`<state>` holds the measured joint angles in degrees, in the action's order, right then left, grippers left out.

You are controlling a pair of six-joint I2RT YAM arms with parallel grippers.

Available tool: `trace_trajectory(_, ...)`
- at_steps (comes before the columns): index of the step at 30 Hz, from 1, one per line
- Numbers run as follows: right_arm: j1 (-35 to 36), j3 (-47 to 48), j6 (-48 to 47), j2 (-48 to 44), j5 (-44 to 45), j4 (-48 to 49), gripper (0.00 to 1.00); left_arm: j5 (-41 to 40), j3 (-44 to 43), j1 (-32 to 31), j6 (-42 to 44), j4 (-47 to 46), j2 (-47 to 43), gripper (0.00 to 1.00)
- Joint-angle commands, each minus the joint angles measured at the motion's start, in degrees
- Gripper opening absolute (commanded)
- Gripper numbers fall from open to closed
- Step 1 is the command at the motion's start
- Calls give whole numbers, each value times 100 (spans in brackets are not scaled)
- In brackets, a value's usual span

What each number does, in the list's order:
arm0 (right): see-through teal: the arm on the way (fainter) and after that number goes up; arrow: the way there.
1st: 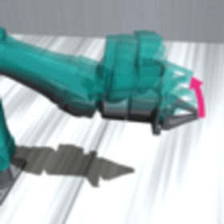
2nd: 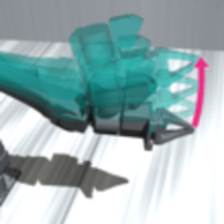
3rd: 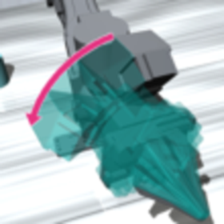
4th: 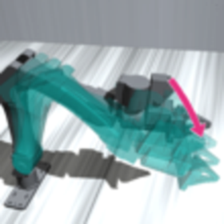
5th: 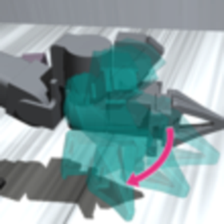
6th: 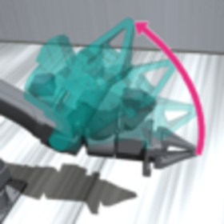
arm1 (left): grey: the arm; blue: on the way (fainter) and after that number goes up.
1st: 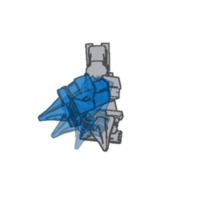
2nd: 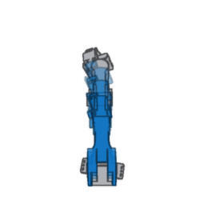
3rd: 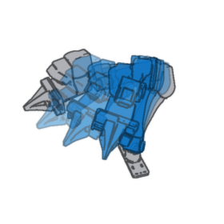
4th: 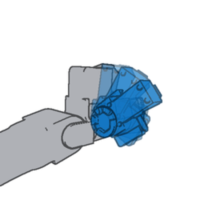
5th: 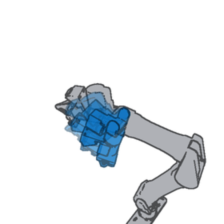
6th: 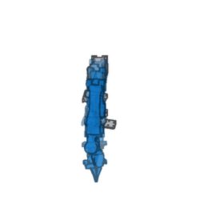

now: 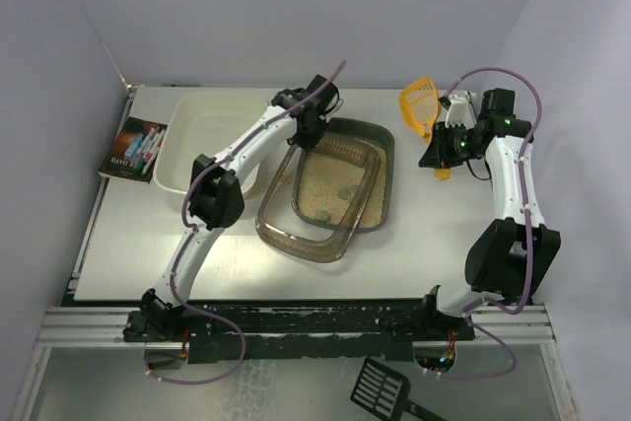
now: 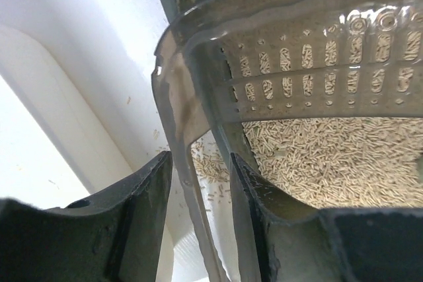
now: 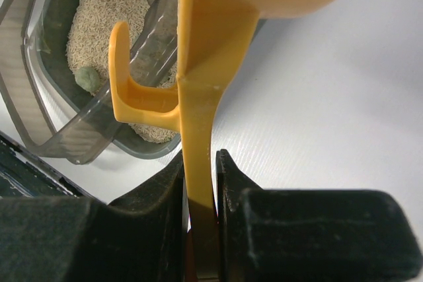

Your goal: Clean the litter box

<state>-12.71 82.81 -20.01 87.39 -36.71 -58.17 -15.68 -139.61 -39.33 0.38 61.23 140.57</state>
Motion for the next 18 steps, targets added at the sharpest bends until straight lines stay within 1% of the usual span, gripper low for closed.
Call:
trace_trajectory(1, -47, -54, -52, -39, -99, 28, 0, 1005, -230, 294, -226, 403, -440, 51)
trace_trajectory(3, -47, -35, -47, -24, -92, 19, 0, 845, 31, 318, -111, 310, -612, 52)
trace_trajectory(9, -48, 90, -71, 48, -116, -53, 0, 984, 465, 426, 75, 575, -712, 53)
trace_trajectory(13, -47, 104, -64, 74, -106, -62, 0, 1052, 1066, 435, 104, 324, -980, 54)
trace_trajectory(16, -47, 119, -64, 76, -112, -67, 0, 1204, 1164, 435, 74, 329, -1049, 57)
trace_trajectory(18, -50, 129, -64, 76, -115, -71, 0, 1153, 1151, 435, 81, 361, -1018, 58)
